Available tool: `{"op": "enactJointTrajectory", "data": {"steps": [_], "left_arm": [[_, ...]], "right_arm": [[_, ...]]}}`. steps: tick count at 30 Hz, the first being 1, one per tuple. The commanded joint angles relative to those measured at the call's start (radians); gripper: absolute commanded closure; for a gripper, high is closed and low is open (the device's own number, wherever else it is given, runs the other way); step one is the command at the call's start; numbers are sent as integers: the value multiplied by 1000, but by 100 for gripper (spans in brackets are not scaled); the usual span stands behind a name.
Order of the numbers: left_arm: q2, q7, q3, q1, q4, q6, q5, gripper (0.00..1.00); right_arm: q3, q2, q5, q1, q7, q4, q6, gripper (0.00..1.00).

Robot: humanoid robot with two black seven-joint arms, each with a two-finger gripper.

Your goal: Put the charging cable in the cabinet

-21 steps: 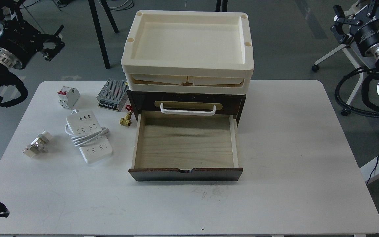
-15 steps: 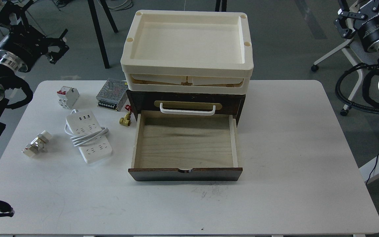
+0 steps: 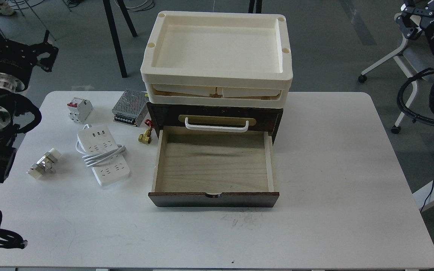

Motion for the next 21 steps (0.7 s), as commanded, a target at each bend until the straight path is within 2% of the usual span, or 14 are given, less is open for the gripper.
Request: {"op": "enactJointTrajectory", "data": {"steps": [1, 5, 12, 18, 20, 21], "left_arm": [[86, -22, -49, 43, -257, 0, 13, 1], [247, -30, -46, 63, -495, 0, 200, 1], [468, -82, -83, 135, -774, 0, 819, 1], [521, -128, -104, 233, -998, 0, 1604, 1], [518, -163, -90, 270, -1032, 0, 1881, 1], [515, -195, -83, 290, -1035, 0, 2005, 1]], "right_arm": [[0, -36, 0, -4, 0, 3, 0, 0], [-5, -78, 0, -25, 0, 1, 0, 0], [10, -126, 12, -93, 0, 27, 0, 0], [49, -186, 56, -182, 0, 140, 0, 0], [53, -195, 78, -202, 0, 162, 0, 0], [53, -200, 90, -211, 0, 167, 0, 0]]}}
